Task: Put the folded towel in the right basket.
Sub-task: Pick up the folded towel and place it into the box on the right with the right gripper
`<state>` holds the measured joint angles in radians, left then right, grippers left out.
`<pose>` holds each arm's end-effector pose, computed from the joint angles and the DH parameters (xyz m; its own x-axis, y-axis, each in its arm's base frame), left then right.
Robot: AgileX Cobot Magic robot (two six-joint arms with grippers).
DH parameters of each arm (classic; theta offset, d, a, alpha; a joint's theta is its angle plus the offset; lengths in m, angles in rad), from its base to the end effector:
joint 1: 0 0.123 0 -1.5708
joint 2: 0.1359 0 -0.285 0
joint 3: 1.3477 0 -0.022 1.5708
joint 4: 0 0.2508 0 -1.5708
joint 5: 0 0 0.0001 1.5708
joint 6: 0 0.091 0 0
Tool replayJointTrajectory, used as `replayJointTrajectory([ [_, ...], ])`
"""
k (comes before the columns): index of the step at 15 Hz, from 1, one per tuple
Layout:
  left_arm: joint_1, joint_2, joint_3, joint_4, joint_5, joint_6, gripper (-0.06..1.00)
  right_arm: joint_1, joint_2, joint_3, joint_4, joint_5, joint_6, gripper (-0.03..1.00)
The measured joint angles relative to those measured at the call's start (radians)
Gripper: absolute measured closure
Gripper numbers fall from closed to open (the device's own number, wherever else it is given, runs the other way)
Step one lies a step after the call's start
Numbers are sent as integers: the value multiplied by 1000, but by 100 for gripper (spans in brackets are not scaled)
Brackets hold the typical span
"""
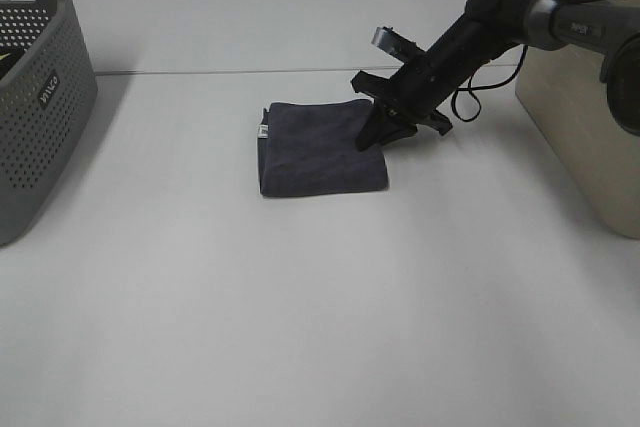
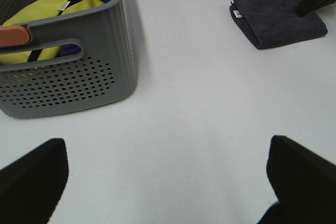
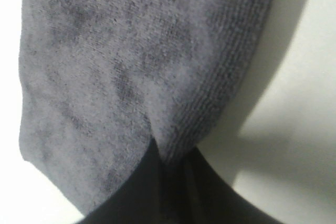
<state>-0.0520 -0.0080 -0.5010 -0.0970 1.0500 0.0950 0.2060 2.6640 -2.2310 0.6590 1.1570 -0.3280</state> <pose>-0.0063 -0.0073 0.2787 -0.4296 0.0689 -0.9004 0.1475 0.9891 0.0053 0.5024 0.1571 0.0798 -0.9591 -0.2225 -0.1749 -0.2826 0.7866 0.5490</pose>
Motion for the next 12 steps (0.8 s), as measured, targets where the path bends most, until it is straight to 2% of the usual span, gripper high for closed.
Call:
replayJointTrajectory([
  [6, 0, 0, 0, 0, 0, 0, -3, 0, -123, 0, 5, 34, -18, 93],
  [9, 0, 0, 0, 0, 0, 0, -3, 0, -233, 0, -40, 38, -17, 93],
  [12, 0, 0, 0, 0, 0, 0, -3, 0, -400, 0, -134, 55, 7, 93],
])
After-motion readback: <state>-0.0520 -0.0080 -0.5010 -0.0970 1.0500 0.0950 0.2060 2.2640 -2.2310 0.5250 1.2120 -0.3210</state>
